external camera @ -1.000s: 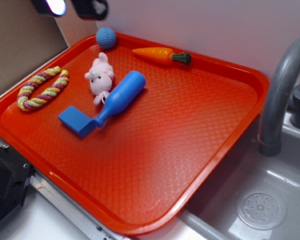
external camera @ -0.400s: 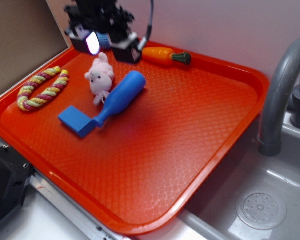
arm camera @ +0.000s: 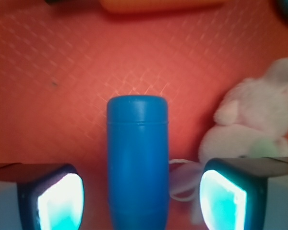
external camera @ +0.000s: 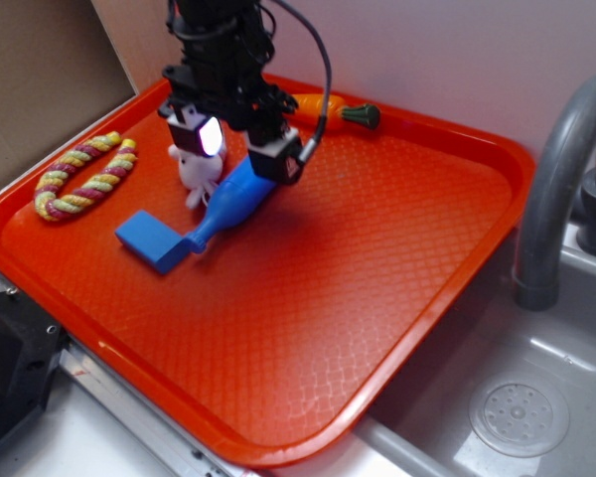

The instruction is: Grab the blue bottle.

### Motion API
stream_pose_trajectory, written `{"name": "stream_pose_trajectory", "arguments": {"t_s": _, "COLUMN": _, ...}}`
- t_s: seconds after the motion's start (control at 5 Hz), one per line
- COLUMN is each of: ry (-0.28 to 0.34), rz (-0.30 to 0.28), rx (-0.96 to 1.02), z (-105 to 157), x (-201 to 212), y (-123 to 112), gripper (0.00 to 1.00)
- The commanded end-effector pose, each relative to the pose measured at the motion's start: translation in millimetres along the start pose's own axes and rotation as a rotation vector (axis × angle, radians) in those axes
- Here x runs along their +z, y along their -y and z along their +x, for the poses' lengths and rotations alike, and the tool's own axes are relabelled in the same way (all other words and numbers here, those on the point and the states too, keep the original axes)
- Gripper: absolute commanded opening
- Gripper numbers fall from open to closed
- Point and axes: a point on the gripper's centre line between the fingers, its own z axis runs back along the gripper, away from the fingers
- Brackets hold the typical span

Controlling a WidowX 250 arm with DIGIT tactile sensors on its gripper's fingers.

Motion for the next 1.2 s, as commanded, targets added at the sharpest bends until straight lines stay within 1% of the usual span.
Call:
{"name": "stream_pose_trajectory", "arguments": {"t_s": 0.0, "ry": -0.026, "rz": 0.021, "rx": -0.021, "z": 5.2, "x": -23.3, "y": 1.1, "gripper": 1.0}}
{"name": "stream_pose_trajectory", "arguments": {"t_s": 0.2, "ry": -0.047, "rz": 0.026, "rx": -0.026, "z": -0.9, "x": -31.4, "y": 0.4, "gripper": 1.0}}
{"name": "stream_pose_trajectory", "arguments": {"t_s": 0.4, "ry": -0.044, "rz": 0.029, "rx": -0.041, "z": -0.4, "x": -31.8, "y": -0.8, "gripper": 0.0}}
{"name": "stream_pose_trajectory", "arguments": {"t_s": 0.6, "ry": -0.033, "rz": 0.017, "rx": -0.176, "z": -2.6, "x": -12.8, "y": -1.7, "gripper": 0.0}}
{"name": "stream_pose_trajectory", "arguments": {"t_s": 0.8, "ry": -0.004, "rz": -0.03, "rx": -0.336, "z": 4.0, "x": 25.5, "y": -5.4, "gripper": 0.0}}
{"name": "stream_pose_trajectory", "arguments": {"t_s": 1.0, "ry": 0.045, "rz": -0.041, "rx": -0.429, "z": 2.8, "x": 63.6, "y": -8.8, "gripper": 0.0}}
